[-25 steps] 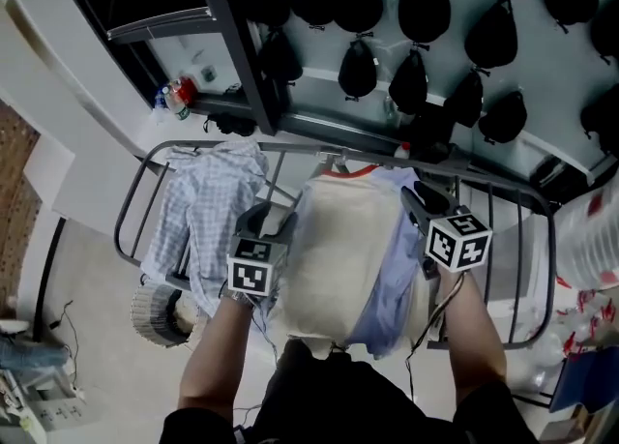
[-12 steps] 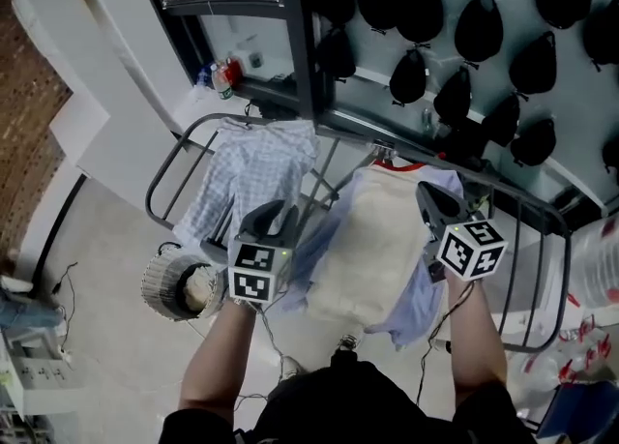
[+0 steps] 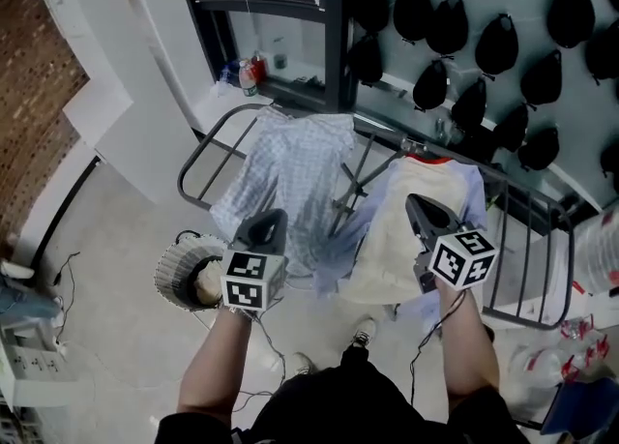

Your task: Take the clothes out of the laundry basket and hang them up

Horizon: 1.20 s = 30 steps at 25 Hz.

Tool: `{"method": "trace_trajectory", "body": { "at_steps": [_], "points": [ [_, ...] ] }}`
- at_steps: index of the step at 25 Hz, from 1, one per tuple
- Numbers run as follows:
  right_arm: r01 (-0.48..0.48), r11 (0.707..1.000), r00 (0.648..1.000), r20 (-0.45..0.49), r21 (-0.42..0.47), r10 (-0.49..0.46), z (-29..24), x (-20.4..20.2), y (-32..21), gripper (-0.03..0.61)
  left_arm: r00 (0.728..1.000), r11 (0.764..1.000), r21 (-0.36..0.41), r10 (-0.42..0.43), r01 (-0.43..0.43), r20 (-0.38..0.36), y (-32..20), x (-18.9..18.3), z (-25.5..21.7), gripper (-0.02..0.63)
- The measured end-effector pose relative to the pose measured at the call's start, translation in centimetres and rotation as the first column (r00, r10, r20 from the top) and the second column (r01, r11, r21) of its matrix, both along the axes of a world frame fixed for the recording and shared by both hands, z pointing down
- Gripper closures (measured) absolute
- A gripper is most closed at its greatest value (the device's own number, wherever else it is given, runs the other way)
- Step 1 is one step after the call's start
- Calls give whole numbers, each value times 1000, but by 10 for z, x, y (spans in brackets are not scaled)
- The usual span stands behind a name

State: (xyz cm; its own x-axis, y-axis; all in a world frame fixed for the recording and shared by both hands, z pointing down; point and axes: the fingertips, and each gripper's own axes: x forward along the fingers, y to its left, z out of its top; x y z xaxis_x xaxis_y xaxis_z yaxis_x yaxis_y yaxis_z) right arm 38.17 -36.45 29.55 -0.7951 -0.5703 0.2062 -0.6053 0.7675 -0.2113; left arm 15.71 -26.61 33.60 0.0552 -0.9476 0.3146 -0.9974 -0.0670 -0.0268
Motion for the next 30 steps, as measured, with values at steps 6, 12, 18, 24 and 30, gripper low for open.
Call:
{"method": "trace_trajectory", "body": {
  "at_steps": [6,12,18,24,30],
  "points": [
    [-5,1000,1000,-7,3,5,0,-26,54,574,1000,1000,16,15,-15,-7,49,-20,-2,601],
    [-14,1000,1000,-13,5,14,4,-31,98,574,999,999,20,29,-29,-15,86,-22,3,601],
    [-8,1000,1000,-10,-8,8,16,-32,118,574,999,1000,14,20,-19,-27,109,-20,14,601],
    [40,999,999,4,-10,-40,15,-31,133,574,999,999,23,-43,43,-22,132,-16,10,601],
    [109,994,994,15,5,-109,11,-4,144,574,994,994,22,-106,106,-27,147,18,4,601]
  ]
}}
